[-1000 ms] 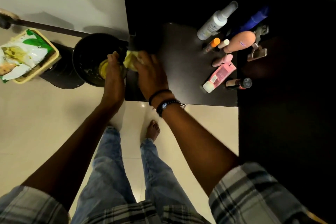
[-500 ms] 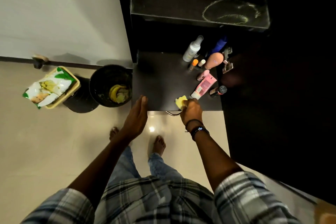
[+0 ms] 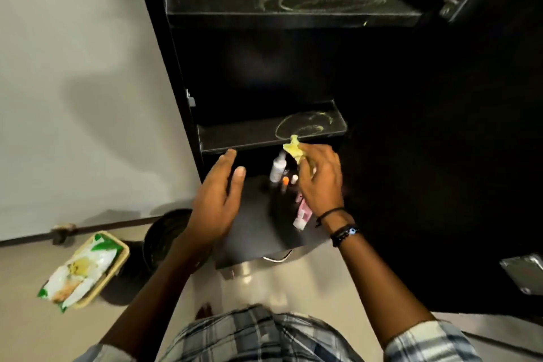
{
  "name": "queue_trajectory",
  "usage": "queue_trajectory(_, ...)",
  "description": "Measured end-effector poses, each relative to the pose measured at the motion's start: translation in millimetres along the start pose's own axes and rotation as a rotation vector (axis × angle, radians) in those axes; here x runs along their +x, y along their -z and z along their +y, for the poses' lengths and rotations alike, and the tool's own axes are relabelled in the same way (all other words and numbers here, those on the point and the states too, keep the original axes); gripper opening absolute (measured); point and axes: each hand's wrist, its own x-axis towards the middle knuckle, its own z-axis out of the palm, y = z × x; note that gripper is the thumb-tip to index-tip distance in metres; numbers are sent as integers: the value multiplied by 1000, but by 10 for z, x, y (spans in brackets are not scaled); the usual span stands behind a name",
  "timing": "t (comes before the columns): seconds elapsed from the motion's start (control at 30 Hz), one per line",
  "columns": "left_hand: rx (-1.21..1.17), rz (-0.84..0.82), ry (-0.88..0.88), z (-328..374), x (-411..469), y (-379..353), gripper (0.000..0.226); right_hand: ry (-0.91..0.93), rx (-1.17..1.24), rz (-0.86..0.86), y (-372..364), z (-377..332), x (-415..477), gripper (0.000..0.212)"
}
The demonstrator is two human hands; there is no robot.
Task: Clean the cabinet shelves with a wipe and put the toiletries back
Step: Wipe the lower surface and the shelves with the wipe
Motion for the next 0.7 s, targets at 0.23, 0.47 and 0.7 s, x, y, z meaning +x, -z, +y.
queue_trajectory(0.23,381,-231,-74,171,595,64,56,-204,-193,35,102,225,731,33)
queue_trajectory(0.47,842,-372,50,107,834,-16,79,11,-343,-410,-423,-155,362,61)
queue_trajectory(0.7,931,-346,-51,155,922,48,59,305,-635,-491,-518,-152,407,67)
